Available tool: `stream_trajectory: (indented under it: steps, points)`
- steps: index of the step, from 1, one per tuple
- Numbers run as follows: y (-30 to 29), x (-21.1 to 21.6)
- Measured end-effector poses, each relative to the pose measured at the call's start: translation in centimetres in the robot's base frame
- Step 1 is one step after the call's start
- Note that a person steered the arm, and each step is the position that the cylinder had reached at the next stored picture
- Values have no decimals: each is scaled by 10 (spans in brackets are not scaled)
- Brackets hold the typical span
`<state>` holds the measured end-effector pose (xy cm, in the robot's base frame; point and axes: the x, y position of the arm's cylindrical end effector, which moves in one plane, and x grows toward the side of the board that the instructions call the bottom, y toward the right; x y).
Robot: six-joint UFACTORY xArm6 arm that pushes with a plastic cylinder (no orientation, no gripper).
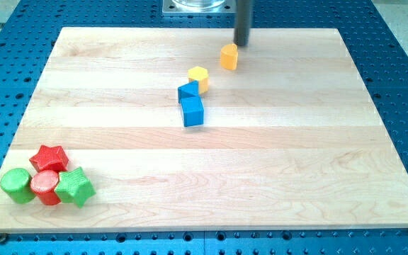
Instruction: Push the heart above the hexagon
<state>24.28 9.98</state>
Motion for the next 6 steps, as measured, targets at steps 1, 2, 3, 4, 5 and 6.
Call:
stream_trajectory:
  steps: [1,2,3,4,5,6]
  points:
    - [-31,27]
    - [-69,32]
    - [-20,32]
    - [-20,53]
    - [-68,58]
    - [-75,58]
